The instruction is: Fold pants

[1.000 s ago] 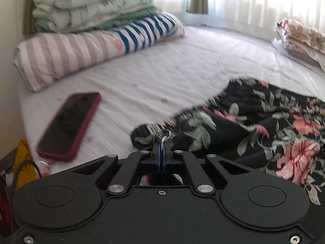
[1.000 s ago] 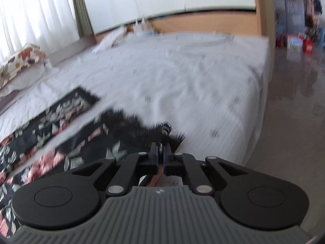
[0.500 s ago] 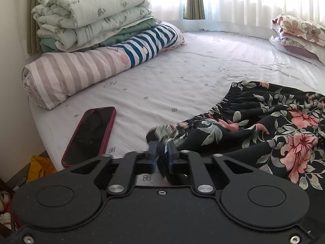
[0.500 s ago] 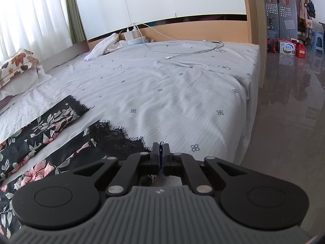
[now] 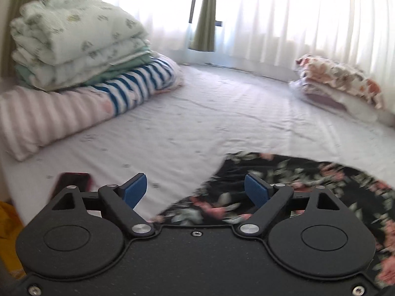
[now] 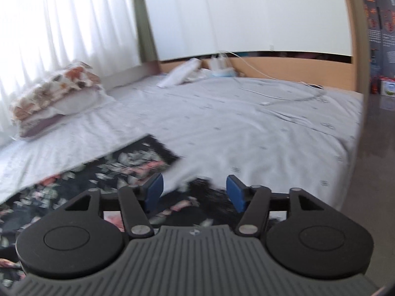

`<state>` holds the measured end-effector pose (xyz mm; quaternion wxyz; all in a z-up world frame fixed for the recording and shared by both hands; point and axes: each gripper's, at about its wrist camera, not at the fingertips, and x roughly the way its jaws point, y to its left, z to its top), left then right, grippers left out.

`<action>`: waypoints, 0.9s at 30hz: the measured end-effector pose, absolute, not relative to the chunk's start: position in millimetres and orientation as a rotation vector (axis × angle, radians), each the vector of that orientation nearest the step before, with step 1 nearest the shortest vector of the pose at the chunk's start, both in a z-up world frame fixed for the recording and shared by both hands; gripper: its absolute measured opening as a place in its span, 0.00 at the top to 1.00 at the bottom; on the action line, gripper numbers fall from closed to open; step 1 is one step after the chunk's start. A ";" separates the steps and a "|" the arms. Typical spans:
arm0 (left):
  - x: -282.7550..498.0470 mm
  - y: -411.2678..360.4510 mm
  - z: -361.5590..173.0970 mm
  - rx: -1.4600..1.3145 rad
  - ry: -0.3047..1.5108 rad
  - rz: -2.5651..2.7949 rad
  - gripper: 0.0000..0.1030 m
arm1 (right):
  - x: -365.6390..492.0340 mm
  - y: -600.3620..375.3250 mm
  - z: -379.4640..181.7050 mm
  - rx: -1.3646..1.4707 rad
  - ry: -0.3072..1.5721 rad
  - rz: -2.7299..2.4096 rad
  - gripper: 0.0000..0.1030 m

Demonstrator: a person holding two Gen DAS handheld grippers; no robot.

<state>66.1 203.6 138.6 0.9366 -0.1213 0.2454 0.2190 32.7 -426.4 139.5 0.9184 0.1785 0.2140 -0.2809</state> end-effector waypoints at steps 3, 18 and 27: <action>72.1 195.4 144.6 -0.237 0.488 0.403 0.16 | 32.8 -416.3 149.3 0.406 0.399 -0.508 0.28; 81.2 168.7 187.2 -0.219 0.475 0.184 0.15 | 16.4 -368.0 246.5 0.363 0.245 -0.298 0.14; 131.9 172.1 203.9 -0.218 0.529 0.168 0.15 | 84.5 -346.4 250.4 0.241 0.407 -0.302 0.12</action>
